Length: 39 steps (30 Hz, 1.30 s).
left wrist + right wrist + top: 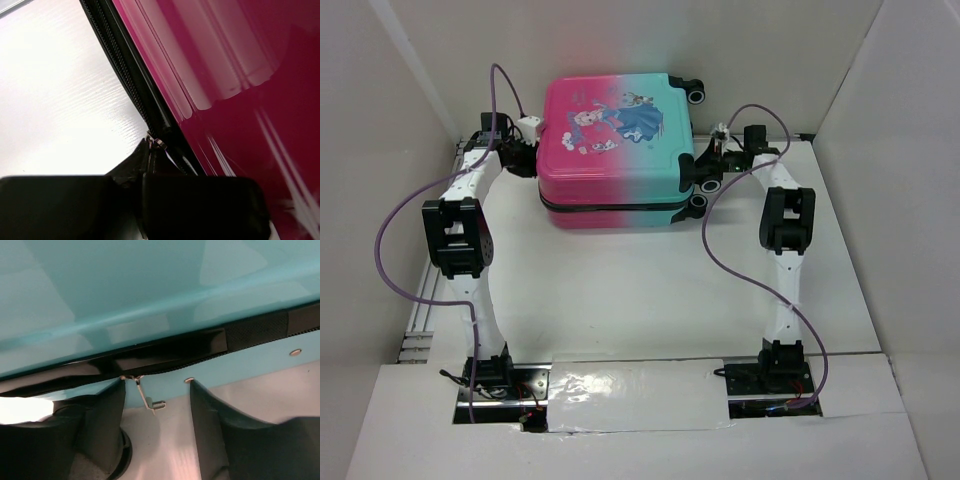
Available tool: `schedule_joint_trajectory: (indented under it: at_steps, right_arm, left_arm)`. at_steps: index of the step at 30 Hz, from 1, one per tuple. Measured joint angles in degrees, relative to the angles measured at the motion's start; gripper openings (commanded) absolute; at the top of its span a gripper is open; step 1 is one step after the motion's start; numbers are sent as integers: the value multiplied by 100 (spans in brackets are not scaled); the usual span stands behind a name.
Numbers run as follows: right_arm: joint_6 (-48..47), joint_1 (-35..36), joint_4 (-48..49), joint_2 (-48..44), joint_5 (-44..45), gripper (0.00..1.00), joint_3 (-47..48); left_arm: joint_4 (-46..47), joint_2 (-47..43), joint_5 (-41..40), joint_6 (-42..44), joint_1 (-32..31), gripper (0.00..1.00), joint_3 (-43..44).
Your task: Pack the luggage
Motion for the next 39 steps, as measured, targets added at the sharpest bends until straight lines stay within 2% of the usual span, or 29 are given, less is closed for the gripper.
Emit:
schedule_joint_trajectory:
  at_steps: [4,5,9,16,25,32,39]
  right_arm:
    - [76,31,68,114,-55,40,114]
    - [87,42,111,125,-68,30,120]
    - [116,52,177,129,-157,0,125]
    - [358,55,457,153,-85,0,149]
    - [1961,22,1589,310,737,0,415]
    - [2957,20,2131,688,977,0,942]
    - [3283,59,2404,826,1508,0,1209]
  left_arm:
    - [-55,44,-9,11,-9,0,70]
    - [-66,52,-9,13,-9,0,79]
    - [-146,101,-7,17,-9,0,177]
    - [-179,118,-20,37,-11,0,201]
    - [-192,179,-313,-46,-63,0,313]
    - [-352,719,-192,39,-48,0,1167]
    - [-302,1279,229,581,39,0,1961]
